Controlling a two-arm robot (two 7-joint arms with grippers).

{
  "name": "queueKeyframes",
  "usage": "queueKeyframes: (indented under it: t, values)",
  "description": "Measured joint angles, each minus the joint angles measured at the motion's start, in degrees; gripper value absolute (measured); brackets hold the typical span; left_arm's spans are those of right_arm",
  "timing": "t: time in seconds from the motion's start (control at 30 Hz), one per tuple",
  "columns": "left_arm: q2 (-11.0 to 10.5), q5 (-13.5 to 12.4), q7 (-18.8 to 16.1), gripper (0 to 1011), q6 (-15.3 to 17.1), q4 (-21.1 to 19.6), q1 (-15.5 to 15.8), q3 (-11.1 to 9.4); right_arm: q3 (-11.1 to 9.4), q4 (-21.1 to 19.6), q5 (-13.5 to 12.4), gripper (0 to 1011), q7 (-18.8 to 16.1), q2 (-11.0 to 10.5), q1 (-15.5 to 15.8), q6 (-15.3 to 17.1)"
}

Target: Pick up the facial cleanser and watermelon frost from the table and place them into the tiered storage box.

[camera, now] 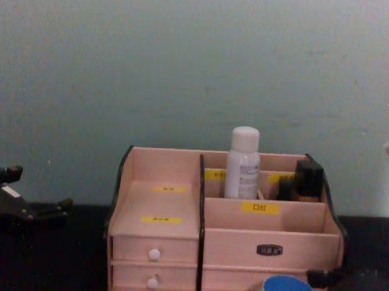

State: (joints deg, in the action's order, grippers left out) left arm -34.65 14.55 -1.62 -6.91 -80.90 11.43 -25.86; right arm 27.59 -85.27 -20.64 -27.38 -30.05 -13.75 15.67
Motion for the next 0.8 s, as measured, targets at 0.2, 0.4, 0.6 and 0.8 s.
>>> queueKeyframes:
  t: [0.2, 0.4, 0.6, 0.8]
  values:
    - [0.00, 0.00, 0.00, 1001, 0.00, 0.00, 0.00, 0.00, 0.25, 0.61, 0.14, 1000, -0.36, 0.45, -0.49, -0.05]
    - [0.00, 0.00, 0.00, 1001, 0.00, 0.00, 0.00, 0.00, 0.37, 0.84, 0.21, 1000, -0.48, 0.65, -0.66, 0.03]
    - [0.00, 0.00, 0.00, 1001, 0.00, 0.00, 0.00, 0.00, 0.42, 1.10, 0.22, 1000, -0.53, 0.81, -0.72, 0.14]
    - [0.00, 0.00, 0.00, 1001, 0.00, 0.00, 0.00, 0.00, 0.46, 1.30, 0.22, 1000, -0.59, 0.90, -0.80, 0.25]
